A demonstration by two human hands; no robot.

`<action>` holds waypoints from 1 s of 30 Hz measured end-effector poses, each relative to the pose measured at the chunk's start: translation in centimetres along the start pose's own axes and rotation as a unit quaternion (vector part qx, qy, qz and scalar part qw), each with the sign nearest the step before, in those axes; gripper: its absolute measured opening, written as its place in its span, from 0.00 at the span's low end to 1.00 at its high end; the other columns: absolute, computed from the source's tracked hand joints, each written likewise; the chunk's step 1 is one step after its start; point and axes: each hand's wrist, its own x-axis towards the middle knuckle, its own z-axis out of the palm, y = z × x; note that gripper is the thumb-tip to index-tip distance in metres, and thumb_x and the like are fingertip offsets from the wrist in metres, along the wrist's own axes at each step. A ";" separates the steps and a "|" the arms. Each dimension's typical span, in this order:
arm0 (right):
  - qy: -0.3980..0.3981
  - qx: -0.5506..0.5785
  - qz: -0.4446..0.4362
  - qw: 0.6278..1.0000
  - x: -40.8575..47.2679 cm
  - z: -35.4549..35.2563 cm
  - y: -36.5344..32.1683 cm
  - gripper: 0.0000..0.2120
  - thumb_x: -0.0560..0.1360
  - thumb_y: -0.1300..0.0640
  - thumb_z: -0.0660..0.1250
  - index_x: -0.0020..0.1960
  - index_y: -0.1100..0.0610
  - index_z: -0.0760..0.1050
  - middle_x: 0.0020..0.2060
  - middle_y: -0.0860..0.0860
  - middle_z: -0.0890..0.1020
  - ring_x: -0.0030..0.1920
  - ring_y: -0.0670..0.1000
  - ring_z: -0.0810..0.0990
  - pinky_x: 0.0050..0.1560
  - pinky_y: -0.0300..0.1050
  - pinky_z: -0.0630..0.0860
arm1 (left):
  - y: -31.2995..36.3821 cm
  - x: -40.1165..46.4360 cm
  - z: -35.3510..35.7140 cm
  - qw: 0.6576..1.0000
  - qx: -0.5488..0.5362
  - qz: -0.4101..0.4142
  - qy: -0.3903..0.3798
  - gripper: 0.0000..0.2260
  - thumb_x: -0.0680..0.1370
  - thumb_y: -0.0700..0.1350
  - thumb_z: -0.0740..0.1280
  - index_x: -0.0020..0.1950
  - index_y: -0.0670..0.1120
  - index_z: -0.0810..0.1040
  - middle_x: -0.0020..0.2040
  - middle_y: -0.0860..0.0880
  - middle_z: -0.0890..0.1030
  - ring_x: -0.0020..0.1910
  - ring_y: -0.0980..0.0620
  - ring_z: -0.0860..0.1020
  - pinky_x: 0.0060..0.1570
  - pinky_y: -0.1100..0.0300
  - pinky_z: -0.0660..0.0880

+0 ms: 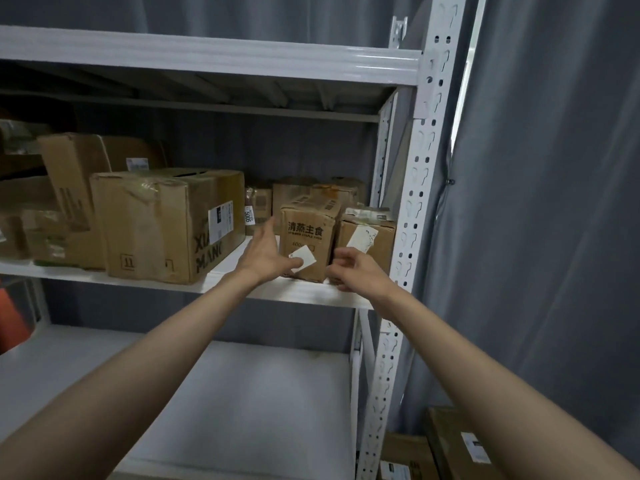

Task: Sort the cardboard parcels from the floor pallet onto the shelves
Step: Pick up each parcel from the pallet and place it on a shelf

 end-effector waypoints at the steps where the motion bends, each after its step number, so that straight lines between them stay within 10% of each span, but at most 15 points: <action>1: 0.004 0.009 -0.002 1.000 0.5 0.5 -0.1 0.25 0.78 0.56 0.70 0.73 0.55 0.68 0.59 0.48 0.80 0.58 0.51 0.81 0.56 0.45 0.78 | -0.3 0.7 0.3 1.000 -0.023 0.003 0.000 0.49 0.69 0.52 0.80 0.81 0.50 0.52 0.80 0.46 0.60 0.77 0.43 0.62 0.73 0.43 0.64; 5: 0.021 0.030 -0.004 0.999 2.0 2.2 -0.3 0.23 0.77 0.56 0.69 0.71 0.51 0.70 0.54 0.40 0.82 0.53 0.44 0.81 0.50 0.41 0.79 | -1.1 2.4 1.7 0.992 -0.122 0.027 0.017 0.53 0.68 0.56 0.80 0.82 0.51 0.48 0.80 0.47 0.60 0.78 0.45 0.62 0.73 0.46 0.63; 17: 0.050 0.020 -0.010 0.998 2.7 5.1 0.2 0.29 0.77 0.75 0.56 0.73 0.54 0.71 0.63 0.58 0.78 0.63 0.58 0.79 0.62 0.52 0.78 | -2.0 1.2 4.2 0.967 -0.182 0.028 0.178 0.63 0.62 0.60 0.82 0.82 0.57 0.40 0.81 0.46 0.54 0.78 0.41 0.59 0.72 0.40 0.62; 30: 0.077 0.059 0.017 0.995 0.1 8.3 0.2 0.23 0.80 0.56 0.67 0.73 0.52 0.66 0.57 0.52 0.77 0.56 0.51 0.80 0.58 0.50 0.80 | -3.9 -6.4 -4.1 0.947 -0.241 0.043 0.211 0.53 0.65 0.58 0.75 0.82 0.57 0.46 0.80 0.50 0.56 0.79 0.48 0.57 0.77 0.36 0.55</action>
